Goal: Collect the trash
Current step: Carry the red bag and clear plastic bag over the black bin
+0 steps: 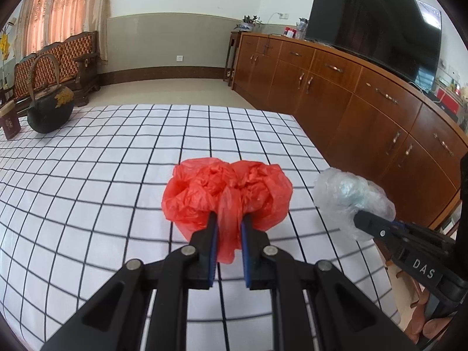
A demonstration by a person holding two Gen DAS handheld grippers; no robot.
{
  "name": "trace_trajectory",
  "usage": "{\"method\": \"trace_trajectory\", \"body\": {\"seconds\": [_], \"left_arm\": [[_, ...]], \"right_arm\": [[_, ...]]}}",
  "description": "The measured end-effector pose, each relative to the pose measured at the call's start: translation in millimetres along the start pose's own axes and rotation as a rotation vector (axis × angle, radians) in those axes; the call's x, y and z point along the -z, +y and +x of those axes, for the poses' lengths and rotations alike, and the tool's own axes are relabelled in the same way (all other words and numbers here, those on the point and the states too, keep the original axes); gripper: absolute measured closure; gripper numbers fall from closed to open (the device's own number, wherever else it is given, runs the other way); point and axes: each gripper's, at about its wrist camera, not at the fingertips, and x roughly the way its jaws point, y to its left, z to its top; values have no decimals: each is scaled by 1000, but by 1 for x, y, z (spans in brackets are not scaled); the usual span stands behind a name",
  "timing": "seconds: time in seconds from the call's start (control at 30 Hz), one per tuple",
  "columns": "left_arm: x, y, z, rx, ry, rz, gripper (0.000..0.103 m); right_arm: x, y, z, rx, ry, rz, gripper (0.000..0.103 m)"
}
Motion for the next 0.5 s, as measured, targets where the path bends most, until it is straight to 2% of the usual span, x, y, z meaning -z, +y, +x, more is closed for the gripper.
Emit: {"method": "trace_trajectory", "body": {"seconds": [0.5], "left_arm": [[33,-33,-19,35,37,26,88]], "right_arm": [[45,-23,-47,3,-12,4,89]]}}
